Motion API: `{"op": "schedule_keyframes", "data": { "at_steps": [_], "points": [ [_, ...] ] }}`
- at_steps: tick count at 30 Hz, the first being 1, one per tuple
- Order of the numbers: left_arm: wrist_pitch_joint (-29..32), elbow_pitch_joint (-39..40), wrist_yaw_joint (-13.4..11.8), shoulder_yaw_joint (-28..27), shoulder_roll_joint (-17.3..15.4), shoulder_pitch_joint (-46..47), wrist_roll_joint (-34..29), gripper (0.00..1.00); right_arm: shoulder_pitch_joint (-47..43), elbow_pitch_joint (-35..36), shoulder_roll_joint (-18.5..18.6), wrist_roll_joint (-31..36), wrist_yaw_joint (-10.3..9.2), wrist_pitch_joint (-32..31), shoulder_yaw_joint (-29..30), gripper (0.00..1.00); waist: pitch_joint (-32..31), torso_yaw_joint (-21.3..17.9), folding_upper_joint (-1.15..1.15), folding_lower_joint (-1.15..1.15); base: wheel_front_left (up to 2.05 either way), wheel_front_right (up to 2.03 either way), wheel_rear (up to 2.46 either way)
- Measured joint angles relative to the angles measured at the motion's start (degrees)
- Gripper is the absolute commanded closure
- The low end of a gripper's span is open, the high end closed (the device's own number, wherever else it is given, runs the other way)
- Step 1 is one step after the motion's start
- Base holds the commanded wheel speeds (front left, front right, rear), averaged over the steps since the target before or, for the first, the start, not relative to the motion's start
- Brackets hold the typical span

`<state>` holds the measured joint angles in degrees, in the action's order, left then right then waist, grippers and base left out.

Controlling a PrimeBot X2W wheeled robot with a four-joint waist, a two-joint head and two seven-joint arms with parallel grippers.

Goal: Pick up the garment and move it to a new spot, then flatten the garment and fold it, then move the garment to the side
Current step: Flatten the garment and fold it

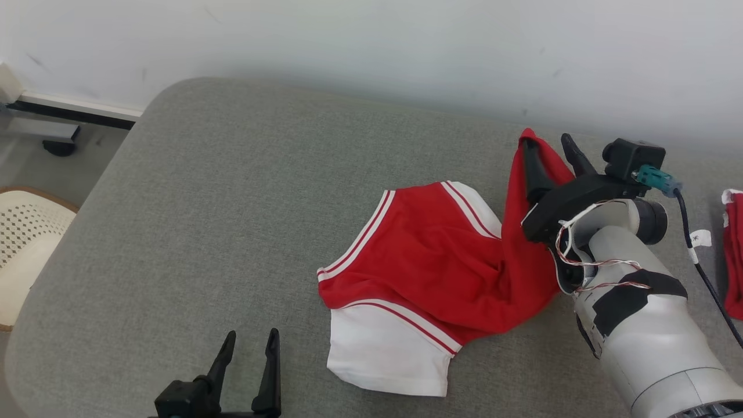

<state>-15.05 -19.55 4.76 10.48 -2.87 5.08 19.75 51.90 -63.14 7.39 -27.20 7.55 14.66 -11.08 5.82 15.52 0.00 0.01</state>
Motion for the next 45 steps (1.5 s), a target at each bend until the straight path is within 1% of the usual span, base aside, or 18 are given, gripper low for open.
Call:
{"op": "schedule_keyframes", "data": {
  "at_steps": [2,4,7,9,11,12,14,20,24,28,32,36,39,40,41,45],
  "points": [
    [0.0,0.1,-0.2,-0.7,0.0,-0.2,0.0,0.00,-0.4,2.1,0.4,1.4,0.00,0.2,-1.2,0.00,-0.1,-0.4,0.00,0.00,0.00,0.00,0.00],
    [0.0,0.2,-0.2,-1.3,0.0,-0.4,-0.1,0.00,-1.5,6.3,1.6,1.1,-0.01,0.3,0.1,0.00,-0.2,-1.1,0.00,0.00,0.00,0.00,0.00],
    [0.0,0.4,-0.2,-2.3,0.0,-1.4,-0.5,0.00,-5.5,10.3,3.5,1.8,-0.01,0.3,0.6,0.00,-0.9,-2.4,0.00,0.00,0.00,0.00,0.00],
    [0.0,0.4,-0.2,-3.4,0.0,-2.4,-0.6,0.00,-7.6,9.2,4.2,2.0,-0.01,0.5,-0.4,0.00,-1.4,-3.4,0.00,-0.01,0.00,0.00,0.00],
    [0.0,0.5,-0.2,-4.3,0.0,-2.9,-1.0,0.00,-9.0,6.6,4.2,0.5,-0.01,-1.7,-2.4,0.00,-1.8,-4.5,0.00,-0.02,0.00,0.00,0.00],
    [0.0,0.6,0.1,-5.1,0.0,-3.0,-1.5,0.00,-9.4,6.2,4.4,-0.1,-0.01,-2.1,-4.6,0.00,-2.2,-5.7,0.00,-0.01,0.00,0.00,0.00],
    [0.0,0.6,0.3,-5.4,0.0,-3.2,-1.6,0.00,-9.4,5.6,4.7,-1.4,0.00,-3.5,-6.5,0.00,-2.5,-6.8,0.00,-0.02,0.00,0.00,0.00],
    [0.0,0.8,0.6,-4.8,0.0,-3.5,-1.6,0.00,-11.8,7.7,6.7,-4.5,0.00,-1.2,-9.7,0.00,-3.4,-8.6,0.00,-0.01,0.00,0.00,0.00],
    [0.0,1.4,0.6,-4.6,0.0,-3.6,-1.6,0.00,-17.1,10.6,8.5,-6.4,0.00,0.1,-9.1,0.00,-3.6,-8.6,0.00,-0.01,0.00,0.00,0.00],
    [0.0,1.9,0.5,-5.1,0.0,-4.0,-1.6,0.00,-24.5,14.7,9.1,-8.2,-0.01,0.3,-6.3,0.00,-3.8,-8.6,0.00,-0.01,0.00,0.00,0.00],
    [0.0,2.4,0.3,-5.5,0.0,-4.3,-1.6,0.00,-31.9,18.9,7.7,-9.4,-0.01,0.3,-3.1,0.00,-3.6,-8.5,0.00,-0.01,0.00,0.00,0.00],
    [0.0,2.8,0.3,-5.9,0.0,-4.4,-1.8,0.00,-33.9,19.2,5.9,-10.0,0.00,0.3,-1.8,0.00,-2.9,-8.5,0.00,-0.01,0.00,0.00,0.00],
    [0.0,2.8,0.4,-5.8,0.0,-4.4,-2.0,0.00,-33.4,17.5,5.0,-10.1,0.00,0.3,-1.6,0.00,-2.5,-8.4,0.00,-0.01,0.00,0.00,0.00],
    [0.0,2.8,0.4,-5.7,0.0,-4.0,-2.0,0.00,-32.0,15.1,4.4,-10.2,0.00,0.3,-0.9,0.00,-2.2,-8.1,0.00,-0.01,0.00,0.00,0.00],
    [0.0,2.8,0.4,-5.7,0.0,-4.0,-2.0,0.00,-32.0,15.1,4.4,-10.2,0.00,0.3,-0.9,0.00,-2.2,-8.1,0.00,-0.01,0.00,0.00,0.00],
    [0.0,2.6,0.6,-5.5,0.0,-3.7,-2.0,0.00,-28.2,8.9,2.5,-10.3,-0.01,0.2,-0.7,0.00,-1.8,-7.2,0.00,-0.01,0.00,0.00,0.00]
  ]
}}
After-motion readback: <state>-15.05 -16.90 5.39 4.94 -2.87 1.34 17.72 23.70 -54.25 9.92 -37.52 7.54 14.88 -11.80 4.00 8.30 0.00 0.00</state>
